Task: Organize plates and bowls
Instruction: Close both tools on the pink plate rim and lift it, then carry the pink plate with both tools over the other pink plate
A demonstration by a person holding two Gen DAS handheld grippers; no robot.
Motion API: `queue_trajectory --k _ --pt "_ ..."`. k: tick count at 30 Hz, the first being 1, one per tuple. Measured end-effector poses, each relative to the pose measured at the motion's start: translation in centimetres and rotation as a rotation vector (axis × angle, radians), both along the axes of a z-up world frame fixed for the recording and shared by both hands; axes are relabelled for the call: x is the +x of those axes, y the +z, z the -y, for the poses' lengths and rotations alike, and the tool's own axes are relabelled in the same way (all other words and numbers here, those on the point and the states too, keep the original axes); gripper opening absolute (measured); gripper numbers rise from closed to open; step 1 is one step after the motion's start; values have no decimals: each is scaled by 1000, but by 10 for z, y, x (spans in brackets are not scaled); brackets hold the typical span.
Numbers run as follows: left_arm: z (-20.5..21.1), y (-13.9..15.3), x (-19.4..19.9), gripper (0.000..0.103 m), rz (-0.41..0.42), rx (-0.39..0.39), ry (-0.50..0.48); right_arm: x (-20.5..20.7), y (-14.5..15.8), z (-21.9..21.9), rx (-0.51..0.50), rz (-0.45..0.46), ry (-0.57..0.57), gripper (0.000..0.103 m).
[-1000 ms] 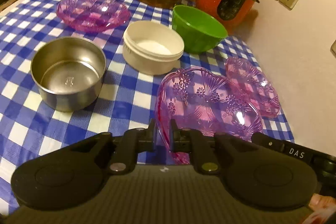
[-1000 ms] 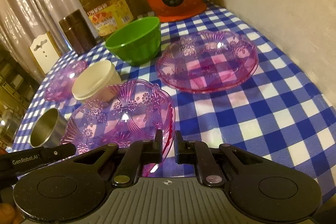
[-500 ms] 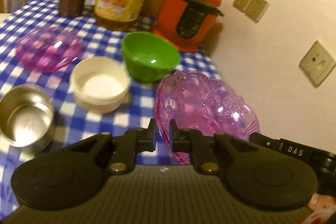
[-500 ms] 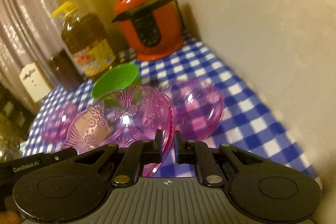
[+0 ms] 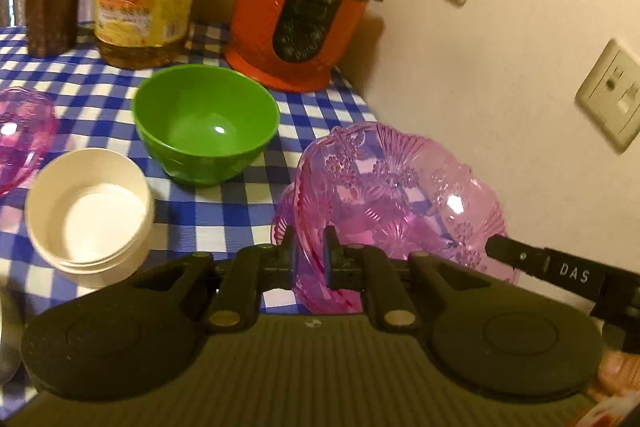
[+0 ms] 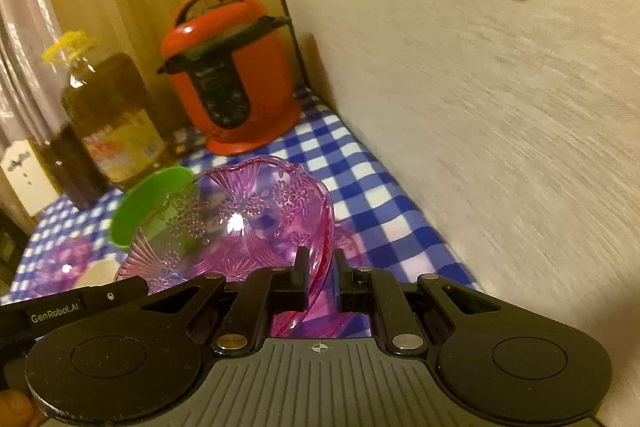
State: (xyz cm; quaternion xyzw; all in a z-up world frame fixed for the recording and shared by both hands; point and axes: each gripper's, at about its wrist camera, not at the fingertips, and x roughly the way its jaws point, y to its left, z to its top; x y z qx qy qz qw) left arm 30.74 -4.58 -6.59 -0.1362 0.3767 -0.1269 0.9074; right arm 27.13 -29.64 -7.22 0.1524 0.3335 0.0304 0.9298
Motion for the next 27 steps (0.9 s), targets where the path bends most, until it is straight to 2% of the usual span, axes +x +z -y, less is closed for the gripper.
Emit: queue_trajectory --k 9,27 --pt "15 -28 28 12 10 82 -55 32 -35 -2 -83 -34 12 11" --pt "30 -43 34 15 12 209 -83 41 -58 -12 -161 -54 40 12"
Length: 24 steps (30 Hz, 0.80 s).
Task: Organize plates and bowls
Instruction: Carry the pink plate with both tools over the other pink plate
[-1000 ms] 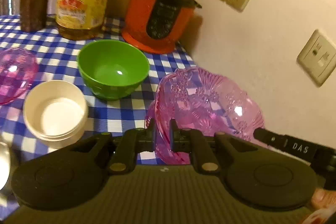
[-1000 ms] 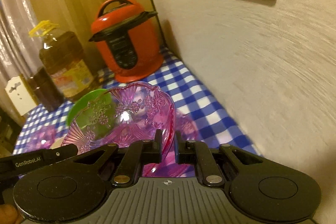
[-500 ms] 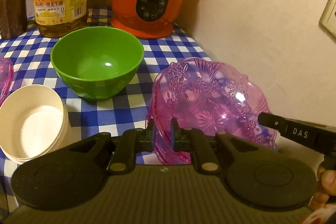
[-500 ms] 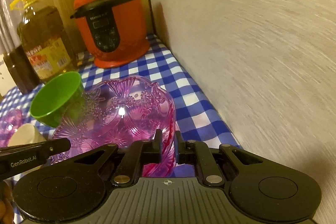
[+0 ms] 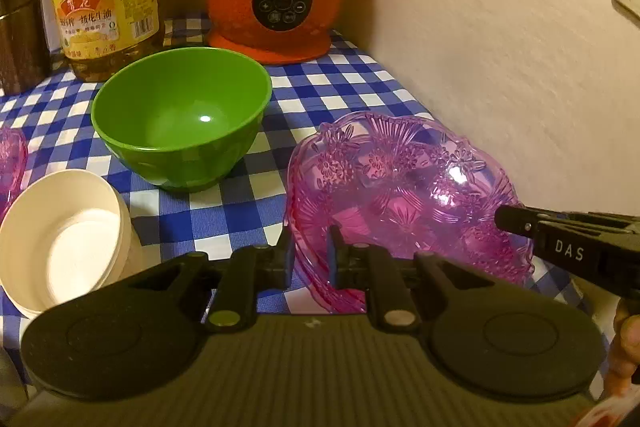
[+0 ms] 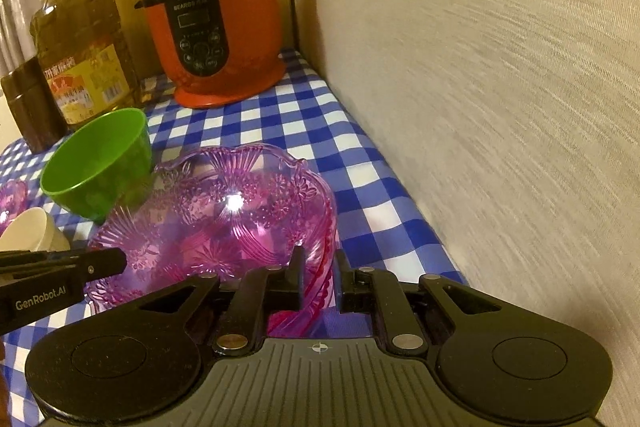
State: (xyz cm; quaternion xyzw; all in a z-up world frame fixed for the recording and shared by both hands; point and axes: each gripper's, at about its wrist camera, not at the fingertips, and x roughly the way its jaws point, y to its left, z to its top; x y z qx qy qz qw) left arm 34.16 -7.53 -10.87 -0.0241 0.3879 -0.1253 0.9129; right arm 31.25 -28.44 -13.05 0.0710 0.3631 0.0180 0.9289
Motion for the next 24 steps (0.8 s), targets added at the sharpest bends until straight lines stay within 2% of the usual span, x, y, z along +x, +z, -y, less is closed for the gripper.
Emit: queue_trajectory --k 5,11,12,14,16,17,24 --pt "3 -1 -1 15 10 28 -9 1 -3 0 -1 -10 2 13" --pt "0 -3 0 17 10 20 0 4 -6 0 -4 -23 7 14" --pt "0 -3 0 21 8 19 1 4 -6 0 -9 -24 10 15" --pt "-3 -3 1 27 -2 2 13 3 -6 0 -15 -21 3 23" --pt "-7 -3 1 27 -1 -6 25 1 -5 4 0 -2 4 44" --pt "-9 -3 0 27 2 -10 30 -1 -4 6 13 7 3 47" --pt "-14 3 -4 27 5 -38 50 -18 -3 17 70 9 -19 48"
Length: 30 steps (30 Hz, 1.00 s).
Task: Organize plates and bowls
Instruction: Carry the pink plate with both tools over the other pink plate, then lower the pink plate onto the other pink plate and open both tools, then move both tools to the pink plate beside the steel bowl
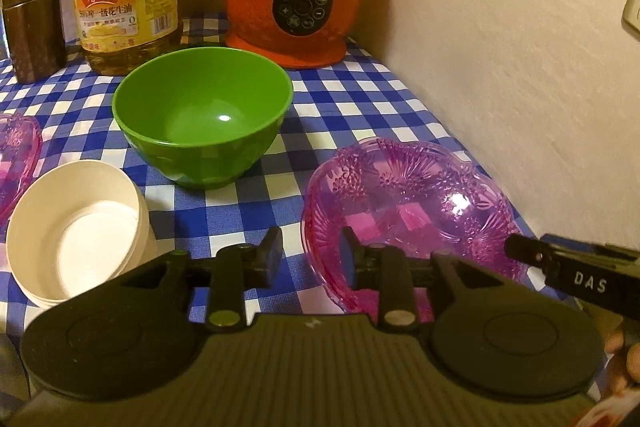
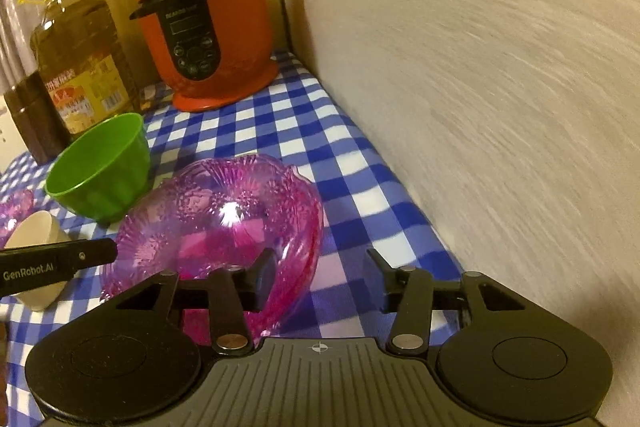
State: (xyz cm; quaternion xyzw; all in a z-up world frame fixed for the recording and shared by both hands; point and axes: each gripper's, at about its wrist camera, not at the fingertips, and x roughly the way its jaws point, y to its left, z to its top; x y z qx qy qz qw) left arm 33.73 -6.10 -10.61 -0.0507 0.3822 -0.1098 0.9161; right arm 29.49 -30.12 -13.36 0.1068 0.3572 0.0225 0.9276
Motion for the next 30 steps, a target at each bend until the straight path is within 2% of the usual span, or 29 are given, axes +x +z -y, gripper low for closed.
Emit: queue_trajectory --k 7,16,25,30 --pt "-9 9 -7 27 5 -27 23 -15 7 4 52 21 -2 48" --pt "-29 34 -24 27 41 -56 49 -28 34 -4 97 50 13 48" --pt "-72 63 -41 28 100 -64 122 -32 77 -43 140 104 87 48" --pt "-109 80 -51 30 135 -50 200 -24 99 -79 182 138 151 48"
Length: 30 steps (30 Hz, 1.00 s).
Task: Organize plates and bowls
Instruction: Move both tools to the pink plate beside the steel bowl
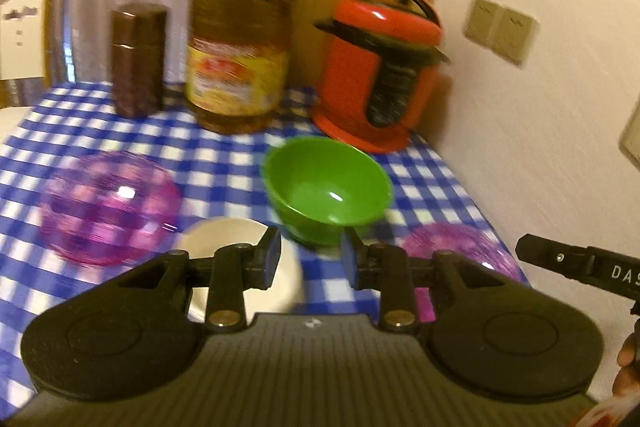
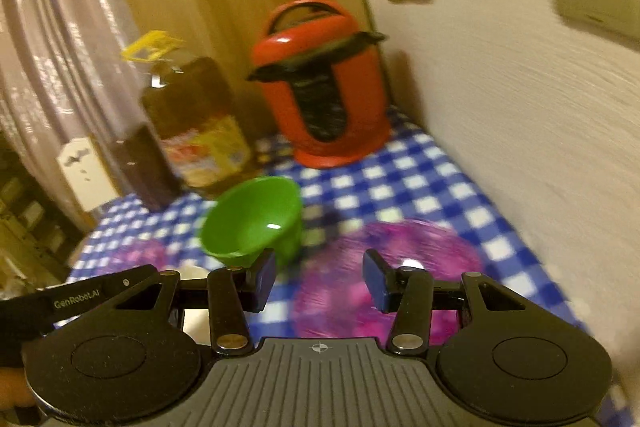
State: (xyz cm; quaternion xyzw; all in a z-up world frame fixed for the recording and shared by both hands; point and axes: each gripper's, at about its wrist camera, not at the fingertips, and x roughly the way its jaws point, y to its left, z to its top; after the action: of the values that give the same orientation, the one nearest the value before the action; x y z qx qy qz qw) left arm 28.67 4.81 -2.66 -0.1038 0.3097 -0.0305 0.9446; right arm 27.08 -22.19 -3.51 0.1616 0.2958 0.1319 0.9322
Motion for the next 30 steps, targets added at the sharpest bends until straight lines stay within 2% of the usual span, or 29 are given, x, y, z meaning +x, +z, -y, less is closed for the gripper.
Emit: queue_trajectory --k 3,8,14,19,30 --pt "-30 8 -6 31 18 -14 63 7 10 -27 11 25 46 48" --pt "-84 6 -9 34 -7 -39 178 21 17 -71 15 44 110 48" --pt "-136 0 -15 37 -15 -53 295 44 10 -116 44 16 147 48" --pt "-167 -7 -14 40 -24 -76 356 61 6 -150 43 24 191 48" --pt "-213 -35 3 46 -78 -139 467 108 -34 -218 -26 -43 290 48"
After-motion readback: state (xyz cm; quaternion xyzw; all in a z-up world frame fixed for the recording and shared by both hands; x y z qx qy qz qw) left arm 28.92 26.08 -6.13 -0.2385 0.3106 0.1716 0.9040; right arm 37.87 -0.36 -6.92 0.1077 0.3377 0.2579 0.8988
